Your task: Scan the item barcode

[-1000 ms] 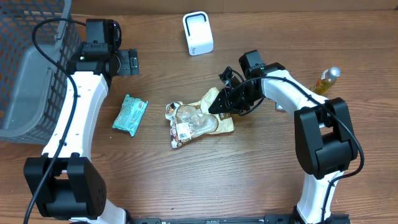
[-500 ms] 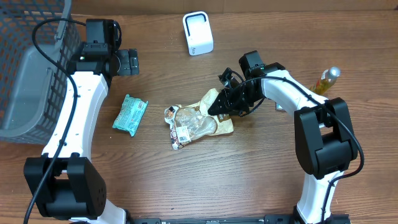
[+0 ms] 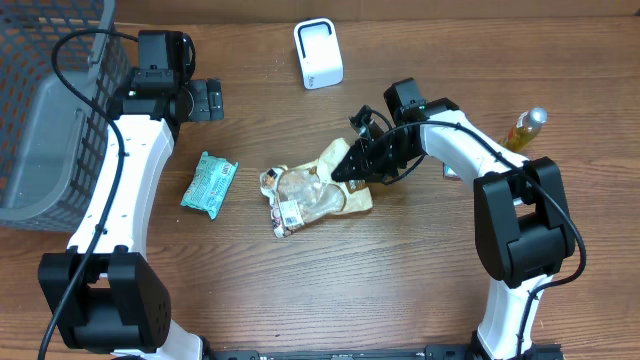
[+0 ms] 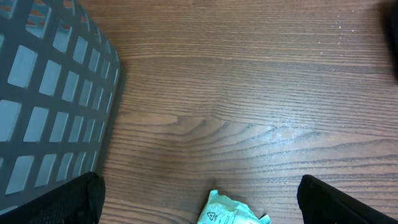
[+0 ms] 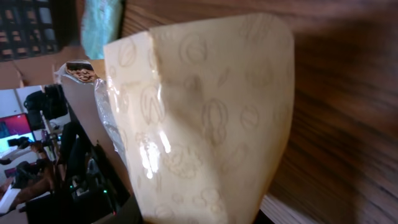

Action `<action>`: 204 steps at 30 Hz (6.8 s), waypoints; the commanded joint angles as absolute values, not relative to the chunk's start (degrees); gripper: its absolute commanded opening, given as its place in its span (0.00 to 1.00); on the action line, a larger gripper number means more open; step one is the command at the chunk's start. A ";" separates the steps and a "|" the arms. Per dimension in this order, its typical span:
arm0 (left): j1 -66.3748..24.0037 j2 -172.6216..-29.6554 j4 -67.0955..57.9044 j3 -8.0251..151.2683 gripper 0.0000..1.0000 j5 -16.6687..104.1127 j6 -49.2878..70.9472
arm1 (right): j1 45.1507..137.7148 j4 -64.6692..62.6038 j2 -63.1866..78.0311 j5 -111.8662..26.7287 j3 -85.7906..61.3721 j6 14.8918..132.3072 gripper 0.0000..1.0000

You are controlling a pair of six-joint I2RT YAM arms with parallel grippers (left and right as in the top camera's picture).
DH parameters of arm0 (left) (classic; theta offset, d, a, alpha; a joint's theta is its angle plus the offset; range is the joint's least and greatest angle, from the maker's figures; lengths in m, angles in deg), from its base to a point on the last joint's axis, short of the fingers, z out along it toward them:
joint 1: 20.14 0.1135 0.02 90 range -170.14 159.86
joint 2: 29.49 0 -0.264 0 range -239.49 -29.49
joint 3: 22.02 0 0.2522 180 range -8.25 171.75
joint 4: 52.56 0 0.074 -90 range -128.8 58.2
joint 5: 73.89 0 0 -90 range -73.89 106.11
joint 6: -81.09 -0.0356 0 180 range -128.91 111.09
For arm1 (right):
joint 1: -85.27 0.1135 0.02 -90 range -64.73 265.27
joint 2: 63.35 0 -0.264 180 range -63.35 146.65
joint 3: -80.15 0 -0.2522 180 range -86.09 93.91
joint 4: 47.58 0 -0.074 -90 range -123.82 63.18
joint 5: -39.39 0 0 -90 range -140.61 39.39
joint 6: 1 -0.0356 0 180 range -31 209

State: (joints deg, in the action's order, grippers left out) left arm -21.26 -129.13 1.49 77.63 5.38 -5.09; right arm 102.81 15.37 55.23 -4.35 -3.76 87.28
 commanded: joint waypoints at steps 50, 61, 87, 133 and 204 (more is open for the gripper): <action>-21.52 -128.10 1.29 78.79 0.99 5.23 -6.36 | 105.96 -29.20 59.10 -58.80 19.14 101.40 0.04; -21.52 -128.10 1.32 78.79 0.99 5.23 -6.36 | 109.39 -26.77 60.87 -61.09 19.12 103.06 0.04; -21.50 -128.10 1.29 78.79 1.00 5.23 -6.36 | 114.77 -22.11 60.87 -59.37 19.14 102.95 0.04; -21.52 -128.10 1.29 78.79 1.00 5.23 -6.36 | 106.98 2.32 50.40 -27.48 19.54 75.98 0.04; -21.66 -128.10 1.29 78.79 1.00 5.23 -6.36 | 115.86 26.52 51.98 -50.58 2.25 64.99 0.73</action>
